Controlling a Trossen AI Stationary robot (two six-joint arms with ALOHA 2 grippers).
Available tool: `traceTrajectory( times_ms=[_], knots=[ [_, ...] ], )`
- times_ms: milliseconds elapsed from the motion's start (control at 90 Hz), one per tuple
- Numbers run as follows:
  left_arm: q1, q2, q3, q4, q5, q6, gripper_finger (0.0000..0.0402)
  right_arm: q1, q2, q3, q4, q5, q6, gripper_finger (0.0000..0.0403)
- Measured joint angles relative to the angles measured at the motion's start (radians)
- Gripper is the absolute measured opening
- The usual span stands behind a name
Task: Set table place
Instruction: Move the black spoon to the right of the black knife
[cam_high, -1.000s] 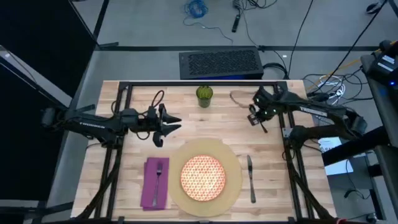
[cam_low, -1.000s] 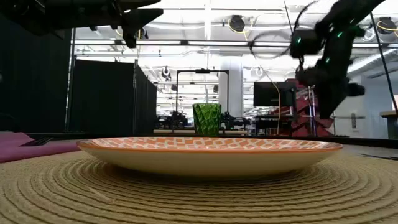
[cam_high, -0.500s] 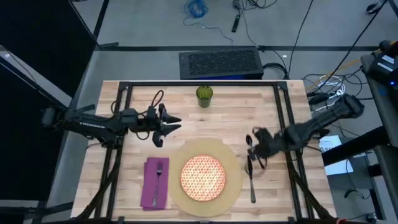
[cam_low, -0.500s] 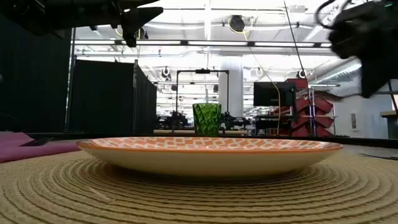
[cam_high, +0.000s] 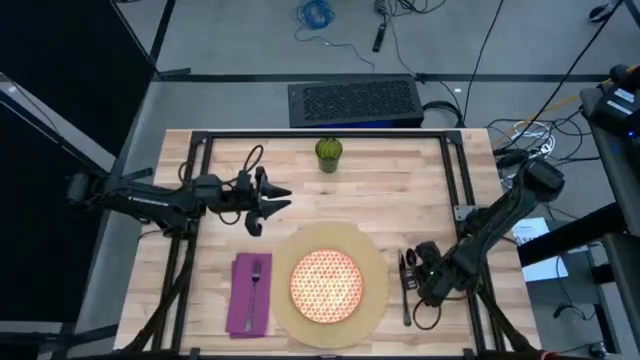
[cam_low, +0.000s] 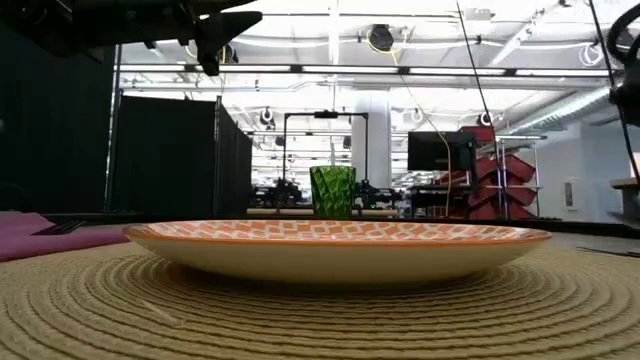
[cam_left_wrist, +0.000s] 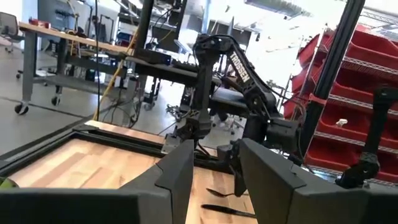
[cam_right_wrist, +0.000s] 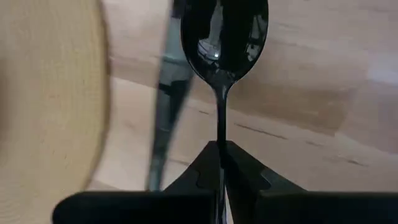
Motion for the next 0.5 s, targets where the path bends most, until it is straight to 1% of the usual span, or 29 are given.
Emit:
traceTrajectory(
  times_ms=[111,256,400,500],
  knots=[
    [0.0,0.0,0.0,0.0,0.0,-0.001,0.0118,-0.002,0.006,0.005,-0.051,-0.015,0.01,0.0],
    [0.0,0.0,0.0,-0.001,0.0,-0.001,0.0118,-0.014,0.008,0.062,-0.152,-0.025,0.01,0.0],
    [0.0,0.0,0.0,-0.002,0.001,-0.001,0.0118,-0.013,0.062,0.138,-0.282,-0.087,0.015,0.0],
    [0.0,0.0,0.0,-0.002,0.001,-0.001,0.0118,-0.013,0.104,0.147,-0.263,-0.098,0.017,0.0]
  ],
)
